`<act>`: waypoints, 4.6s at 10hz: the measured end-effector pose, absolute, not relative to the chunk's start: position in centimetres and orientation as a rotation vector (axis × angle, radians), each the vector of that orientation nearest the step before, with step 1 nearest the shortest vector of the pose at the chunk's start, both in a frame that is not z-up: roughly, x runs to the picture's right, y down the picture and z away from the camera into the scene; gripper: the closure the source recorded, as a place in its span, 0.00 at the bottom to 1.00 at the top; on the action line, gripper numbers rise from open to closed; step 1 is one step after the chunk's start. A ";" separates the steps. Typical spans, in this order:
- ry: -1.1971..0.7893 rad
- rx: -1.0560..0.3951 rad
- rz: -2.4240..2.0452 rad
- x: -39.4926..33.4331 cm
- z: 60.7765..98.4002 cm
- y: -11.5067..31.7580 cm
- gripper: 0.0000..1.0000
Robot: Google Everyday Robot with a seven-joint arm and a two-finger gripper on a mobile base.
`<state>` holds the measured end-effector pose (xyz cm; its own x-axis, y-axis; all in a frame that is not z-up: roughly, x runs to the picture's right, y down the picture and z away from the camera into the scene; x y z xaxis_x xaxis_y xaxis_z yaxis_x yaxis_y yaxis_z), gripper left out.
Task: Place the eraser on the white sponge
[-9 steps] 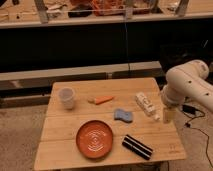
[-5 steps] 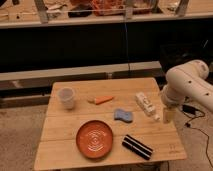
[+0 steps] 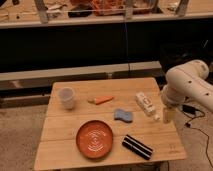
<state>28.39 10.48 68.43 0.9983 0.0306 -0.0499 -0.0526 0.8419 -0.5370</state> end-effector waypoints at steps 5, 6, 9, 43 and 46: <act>0.040 -0.568 0.044 28.4 68.4 10.5 0.20; 0.040 -0.568 0.044 28.4 68.4 10.5 0.20; 0.001 -0.562 0.041 26.6 69.4 12.8 0.20; -0.199 -0.716 -0.087 18.6 76.1 27.9 0.20; -0.201 -0.727 -0.110 18.5 76.7 28.9 0.20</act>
